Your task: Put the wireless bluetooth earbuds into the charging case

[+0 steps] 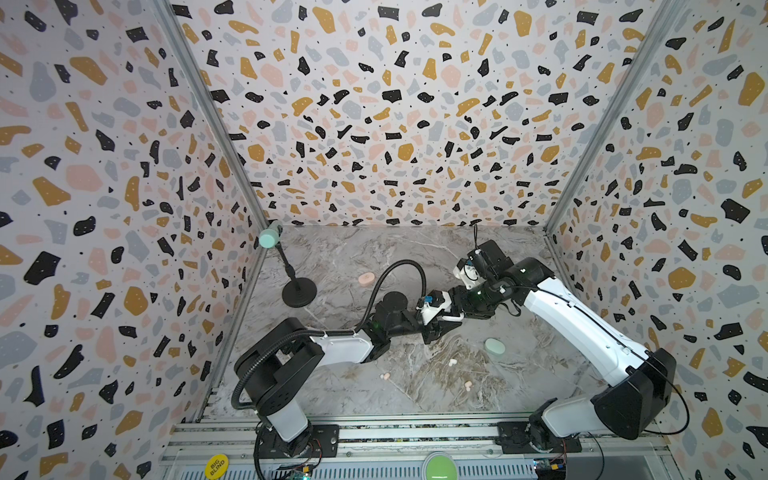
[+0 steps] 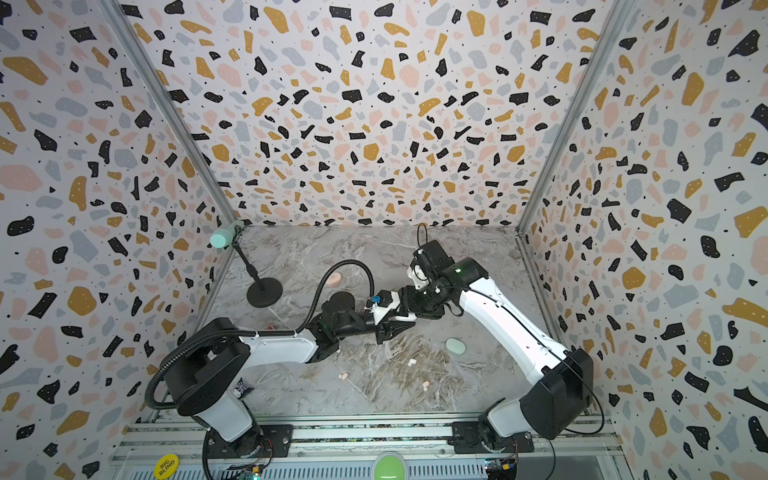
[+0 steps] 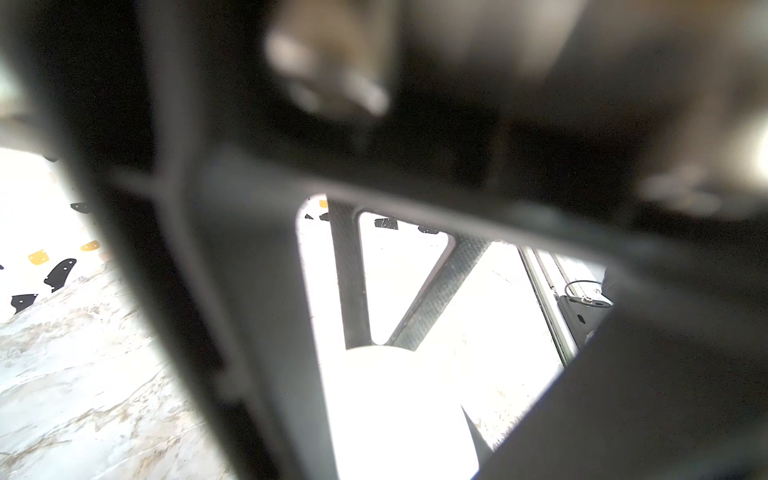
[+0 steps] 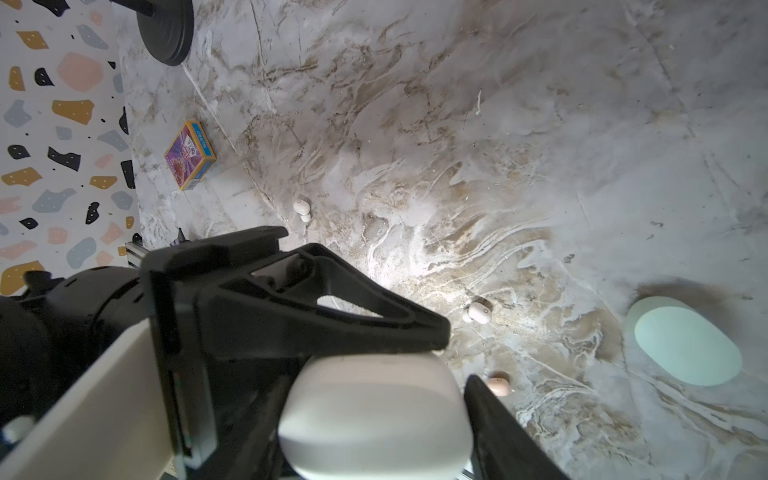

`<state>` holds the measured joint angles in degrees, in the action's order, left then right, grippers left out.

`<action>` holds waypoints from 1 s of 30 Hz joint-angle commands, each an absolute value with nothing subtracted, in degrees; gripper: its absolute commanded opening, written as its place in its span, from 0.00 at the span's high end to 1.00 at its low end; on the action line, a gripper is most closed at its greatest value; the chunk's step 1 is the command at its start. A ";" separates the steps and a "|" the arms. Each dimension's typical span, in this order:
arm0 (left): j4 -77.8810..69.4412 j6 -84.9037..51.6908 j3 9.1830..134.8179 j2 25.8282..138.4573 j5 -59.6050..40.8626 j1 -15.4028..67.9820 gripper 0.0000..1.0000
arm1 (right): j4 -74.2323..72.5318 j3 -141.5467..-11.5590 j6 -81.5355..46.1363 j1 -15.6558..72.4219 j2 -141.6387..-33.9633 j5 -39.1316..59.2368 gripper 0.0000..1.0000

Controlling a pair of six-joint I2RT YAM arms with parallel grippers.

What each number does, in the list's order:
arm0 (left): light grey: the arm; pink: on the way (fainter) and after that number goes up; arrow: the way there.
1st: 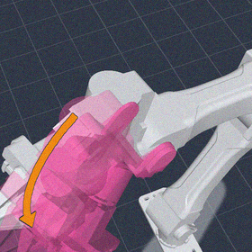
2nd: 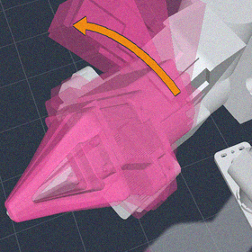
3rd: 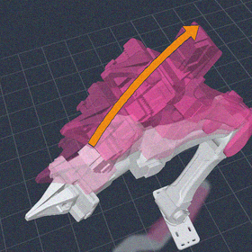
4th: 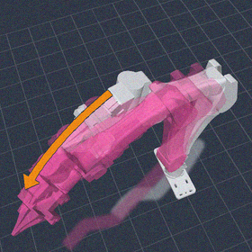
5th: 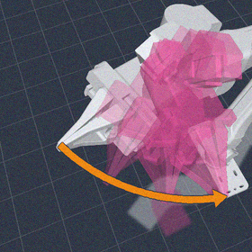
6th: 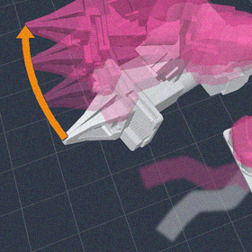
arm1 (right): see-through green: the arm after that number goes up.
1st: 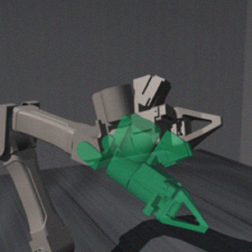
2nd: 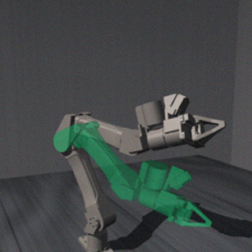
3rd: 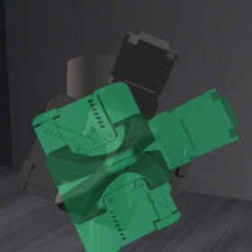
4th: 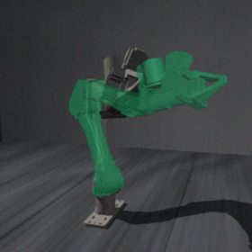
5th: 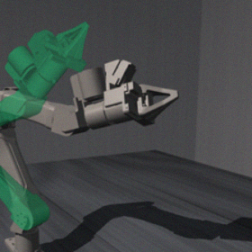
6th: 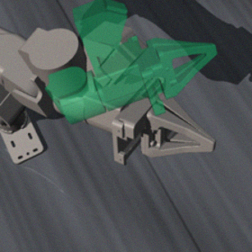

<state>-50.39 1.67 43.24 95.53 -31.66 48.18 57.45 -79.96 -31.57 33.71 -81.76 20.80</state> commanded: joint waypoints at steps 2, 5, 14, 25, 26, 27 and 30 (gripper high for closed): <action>-47.31 3.08 45.09 95.49 -31.97 48.54 0.82 | 59.13 -83.11 -30.85 34.61 -81.38 21.92 0.32; -46.58 3.27 45.35 95.62 -31.65 48.52 0.82 | 59.74 -83.82 -30.85 35.00 -81.56 21.52 0.32; -44.83 3.47 45.79 95.89 -31.30 48.52 0.83 | 61.00 -85.77 -31.20 35.15 -81.46 20.43 0.30; -42.94 3.71 45.97 95.90 -30.87 48.52 0.84 | 61.55 -86.39 -31.44 35.24 -81.12 19.70 0.27; -42.83 3.78 46.03 95.93 -30.85 48.53 0.84 | 61.45 -86.48 -31.51 35.17 -81.04 19.62 0.27; -42.67 3.74 46.14 96.05 -30.93 48.55 0.84 | 61.27 -86.57 -31.62 35.18 -80.91 19.74 0.26; -42.10 3.68 46.40 96.36 -31.03 48.54 0.84 | 61.26 -87.01 -31.64 35.16 -80.91 19.78 0.26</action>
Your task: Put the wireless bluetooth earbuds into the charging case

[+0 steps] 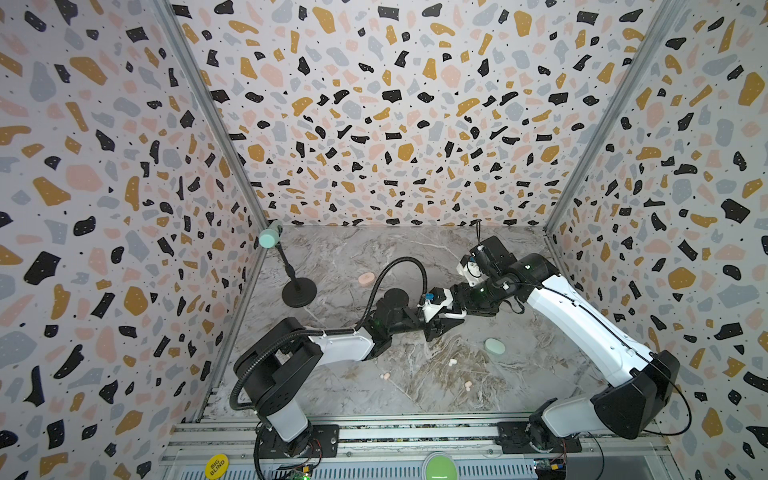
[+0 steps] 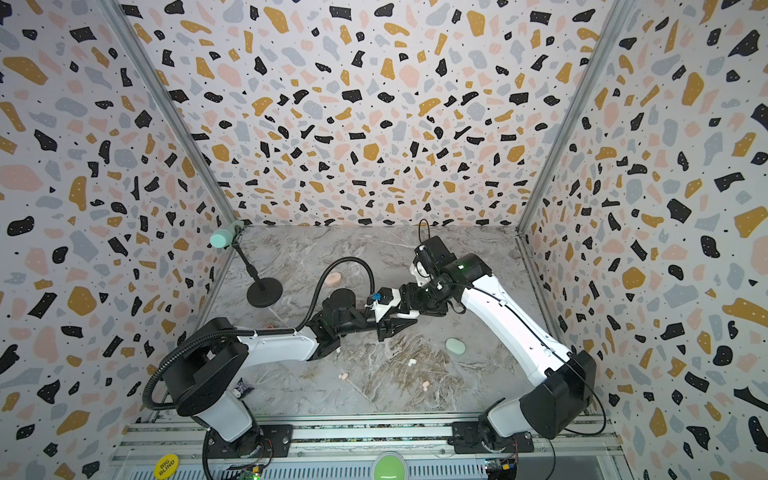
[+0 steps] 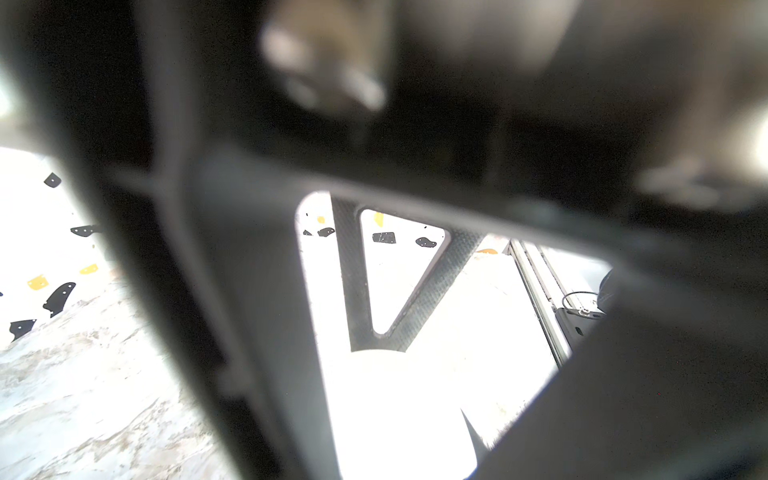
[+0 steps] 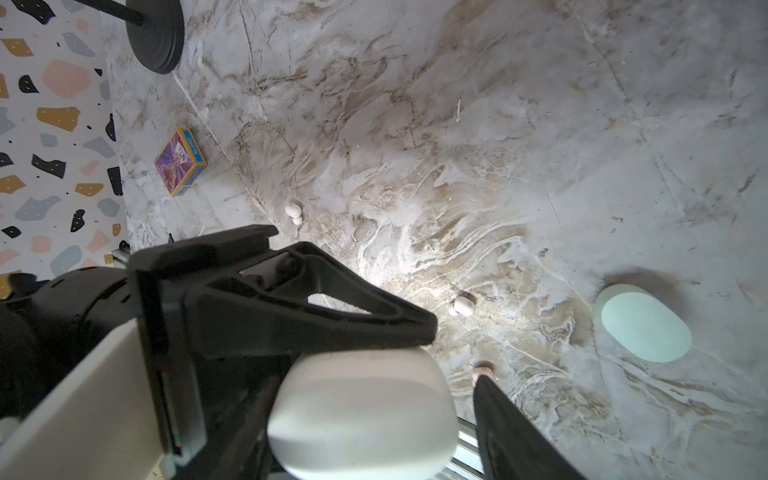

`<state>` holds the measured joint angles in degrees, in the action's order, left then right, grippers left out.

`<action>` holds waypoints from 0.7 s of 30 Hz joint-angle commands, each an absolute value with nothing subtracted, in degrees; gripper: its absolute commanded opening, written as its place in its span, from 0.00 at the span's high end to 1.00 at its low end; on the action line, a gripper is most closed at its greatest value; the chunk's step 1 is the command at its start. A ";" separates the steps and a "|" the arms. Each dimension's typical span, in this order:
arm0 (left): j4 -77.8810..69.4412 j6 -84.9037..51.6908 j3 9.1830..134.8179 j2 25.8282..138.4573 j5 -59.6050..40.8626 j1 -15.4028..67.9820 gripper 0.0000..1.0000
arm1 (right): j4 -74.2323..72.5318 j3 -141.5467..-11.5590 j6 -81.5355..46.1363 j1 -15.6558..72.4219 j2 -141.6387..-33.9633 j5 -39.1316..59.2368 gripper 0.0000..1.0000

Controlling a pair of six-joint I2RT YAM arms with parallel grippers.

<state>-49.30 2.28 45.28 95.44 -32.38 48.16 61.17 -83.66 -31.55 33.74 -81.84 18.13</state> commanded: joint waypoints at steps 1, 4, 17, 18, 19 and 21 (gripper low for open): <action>-42.04 3.66 46.33 96.42 -31.03 48.58 0.84 | 61.26 -87.10 -31.70 35.19 -80.88 19.70 0.26; -41.47 3.60 46.48 96.57 -31.03 48.52 0.84 | 61.16 -87.19 -31.77 35.05 -80.68 19.47 0.25; -39.55 3.08 46.24 96.92 -31.49 48.52 0.85 | 59.48 -86.14 -32.40 33.62 -78.81 19.20 0.24; -39.38 2.99 46.23 97.03 -31.67 48.52 0.85 | 58.82 -85.97 -32.67 33.58 -78.61 19.66 0.23; -39.27 2.85 46.23 97.11 -31.73 48.53 0.85 | 58.23 -85.74 -32.83 33.49 -78.43 20.19 0.23; -39.25 2.31 46.32 97.38 -31.98 48.52 0.85 | 56.58 -84.97 -33.00 33.53 -78.04 21.57 0.22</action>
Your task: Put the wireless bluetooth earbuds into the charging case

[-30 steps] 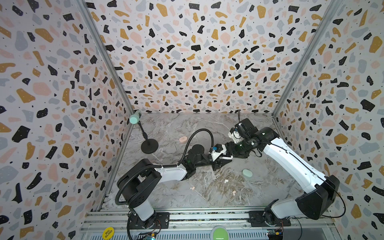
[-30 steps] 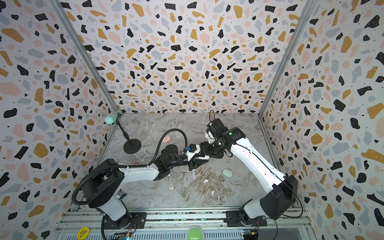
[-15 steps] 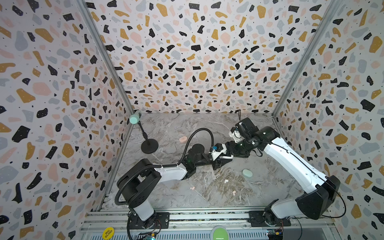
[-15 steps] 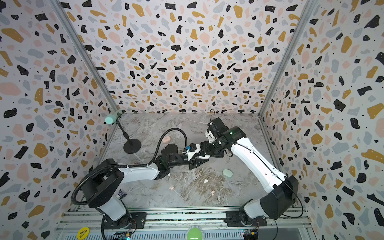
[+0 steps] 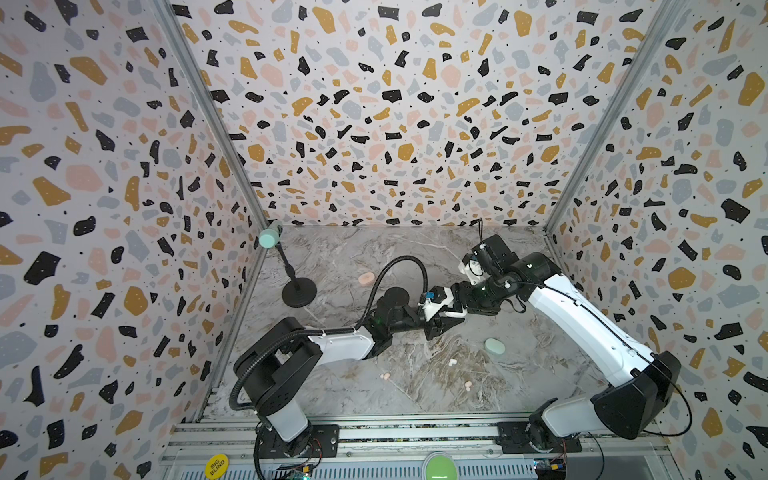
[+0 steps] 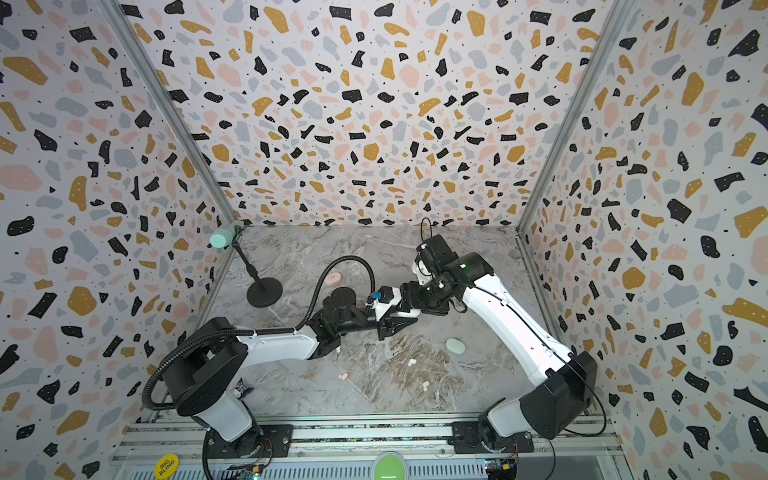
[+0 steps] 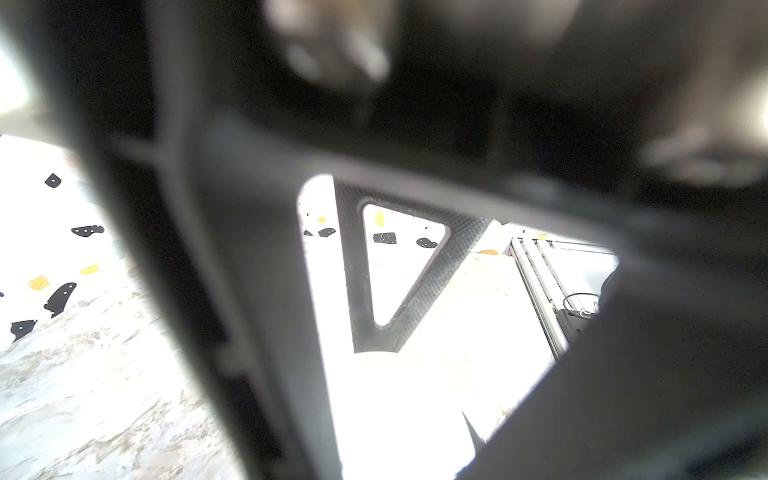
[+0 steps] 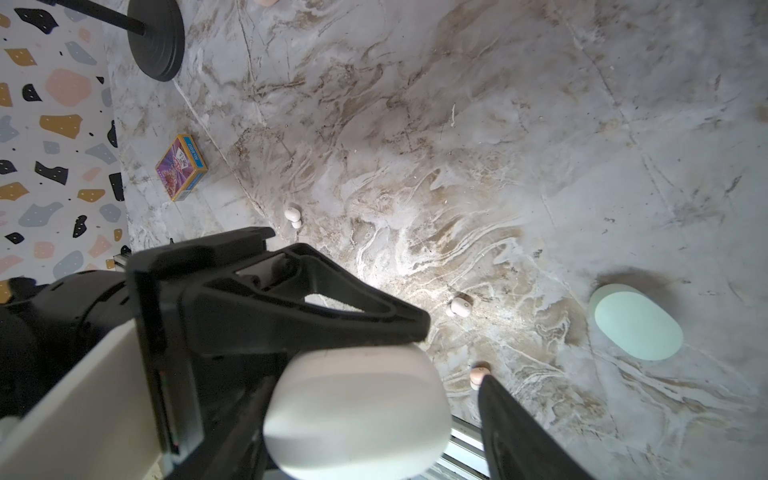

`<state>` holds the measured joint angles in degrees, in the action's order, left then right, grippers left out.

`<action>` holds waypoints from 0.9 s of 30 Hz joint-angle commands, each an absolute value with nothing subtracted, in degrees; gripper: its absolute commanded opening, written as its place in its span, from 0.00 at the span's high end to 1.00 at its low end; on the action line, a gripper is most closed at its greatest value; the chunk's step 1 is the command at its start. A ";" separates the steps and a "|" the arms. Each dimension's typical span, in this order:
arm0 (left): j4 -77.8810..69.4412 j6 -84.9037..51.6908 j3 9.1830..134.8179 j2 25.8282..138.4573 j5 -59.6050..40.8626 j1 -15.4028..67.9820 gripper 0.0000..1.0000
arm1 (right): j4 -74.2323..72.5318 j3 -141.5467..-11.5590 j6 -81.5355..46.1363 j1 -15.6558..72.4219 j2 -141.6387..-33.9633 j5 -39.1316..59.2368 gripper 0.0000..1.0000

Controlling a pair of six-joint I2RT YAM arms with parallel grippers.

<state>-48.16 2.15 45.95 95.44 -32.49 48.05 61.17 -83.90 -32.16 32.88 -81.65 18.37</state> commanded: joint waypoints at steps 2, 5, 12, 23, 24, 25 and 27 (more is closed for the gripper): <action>-39.60 1.87 46.29 97.47 -32.45 48.59 0.85 | 53.81 -83.09 -33.85 33.35 -77.06 23.50 0.22; -39.99 1.41 46.14 97.32 -32.65 48.52 0.86 | 52.28 -81.36 -34.62 33.09 -75.90 23.82 0.22; -39.16 1.30 45.99 97.04 -32.93 48.52 0.86 | 56.10 -83.17 -33.04 30.49 -75.01 22.68 0.23; -41.96 0.06 44.22 94.24 -38.88 48.31 0.87 | 57.04 -77.24 -21.44 28.88 -71.15 17.50 0.23; -42.72 -0.36 43.76 93.82 -40.00 48.16 0.87 | 56.63 -76.54 -19.57 28.69 -70.46 17.50 0.24; -42.88 -0.76 43.58 93.42 -40.77 47.96 0.87 | 56.12 -76.01 -17.95 28.52 -70.01 17.95 0.24; -42.25 -0.80 43.46 92.41 -42.08 47.79 0.87 | 54.42 -74.76 -13.80 28.59 -68.36 20.82 0.26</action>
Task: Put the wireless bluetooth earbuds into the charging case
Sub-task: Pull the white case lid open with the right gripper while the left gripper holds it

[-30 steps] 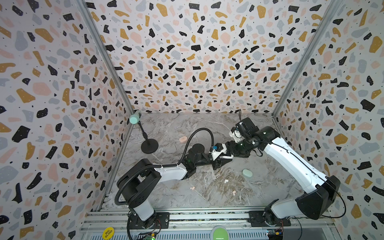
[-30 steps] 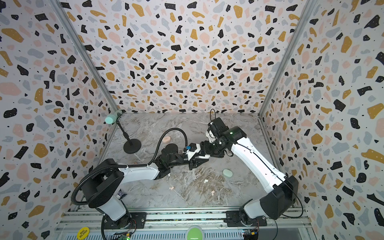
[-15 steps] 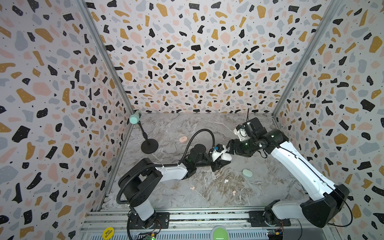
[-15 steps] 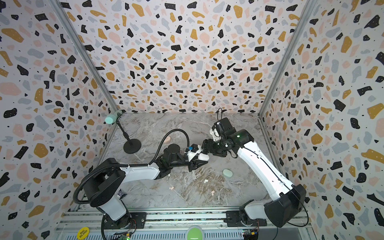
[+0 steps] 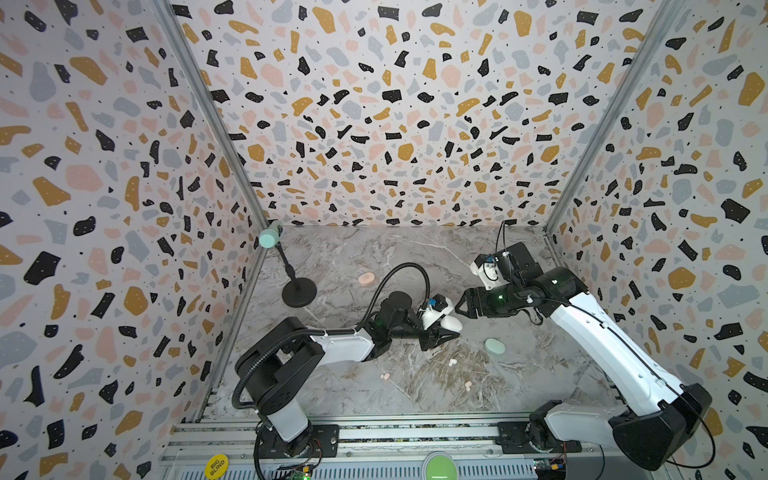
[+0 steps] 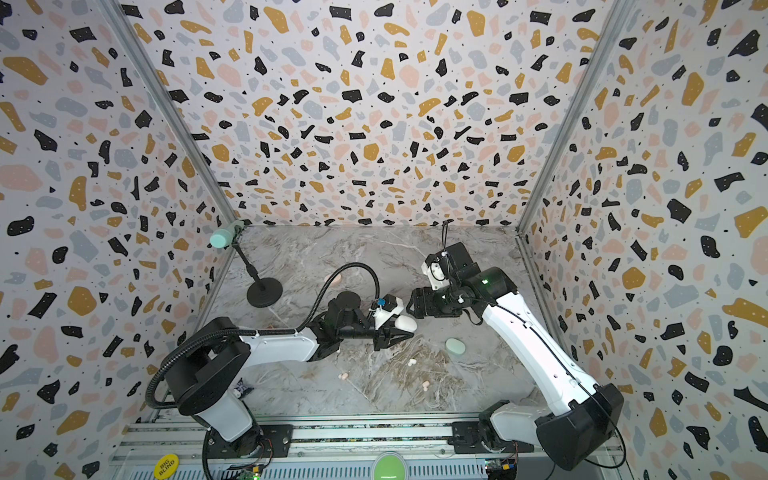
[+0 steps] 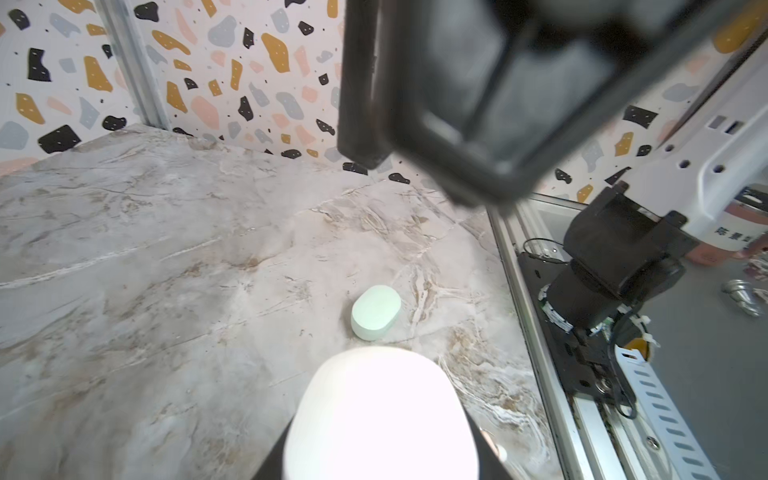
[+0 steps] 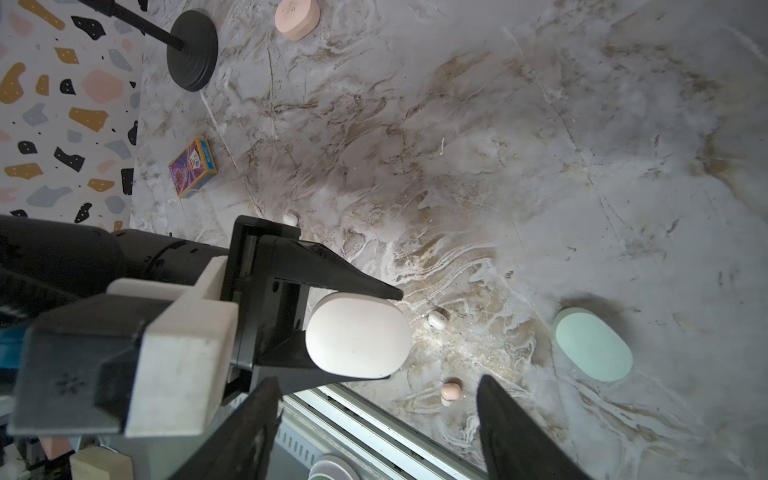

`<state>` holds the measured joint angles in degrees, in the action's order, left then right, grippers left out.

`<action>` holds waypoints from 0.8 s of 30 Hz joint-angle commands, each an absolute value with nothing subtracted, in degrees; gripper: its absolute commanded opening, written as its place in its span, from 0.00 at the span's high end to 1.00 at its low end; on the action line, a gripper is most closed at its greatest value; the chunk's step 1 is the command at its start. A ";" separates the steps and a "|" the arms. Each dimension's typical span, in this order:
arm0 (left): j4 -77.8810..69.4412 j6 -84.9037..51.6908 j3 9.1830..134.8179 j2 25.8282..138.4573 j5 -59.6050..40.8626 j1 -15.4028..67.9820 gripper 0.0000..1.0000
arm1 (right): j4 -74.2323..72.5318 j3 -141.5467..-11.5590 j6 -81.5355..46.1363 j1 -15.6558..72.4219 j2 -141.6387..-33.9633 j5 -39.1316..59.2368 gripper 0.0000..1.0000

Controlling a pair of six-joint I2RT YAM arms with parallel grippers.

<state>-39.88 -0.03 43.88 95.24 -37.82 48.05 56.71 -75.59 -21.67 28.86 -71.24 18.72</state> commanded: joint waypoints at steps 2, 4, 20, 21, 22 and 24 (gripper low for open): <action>-41.43 -0.71 43.37 91.41 -43.18 47.63 0.87 | 52.53 -73.43 -10.99 28.74 -66.60 23.81 0.27; -40.91 -0.71 43.45 90.45 -44.36 47.57 0.87 | 50.74 -72.13 -8.89 28.90 -64.91 26.23 0.28; -35.08 1.32 46.49 86.32 -48.77 47.34 0.87 | 46.23 -66.27 -4.38 39.19 -61.09 22.04 0.31; -34.99 1.38 46.49 86.17 -48.74 47.38 0.87 | 46.11 -66.12 -4.42 39.31 -61.10 21.79 0.31; -34.89 1.48 46.49 86.01 -48.73 47.31 0.87 | 45.95 -66.01 -4.65 39.39 -61.09 21.40 0.31; -34.67 1.65 46.49 85.78 -48.82 47.31 0.87 | 45.72 -65.68 -5.06 39.87 -61.18 20.28 0.31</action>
<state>-33.89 0.51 44.84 87.15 -47.57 47.68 46.46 -65.89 -5.43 39.27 -61.80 23.03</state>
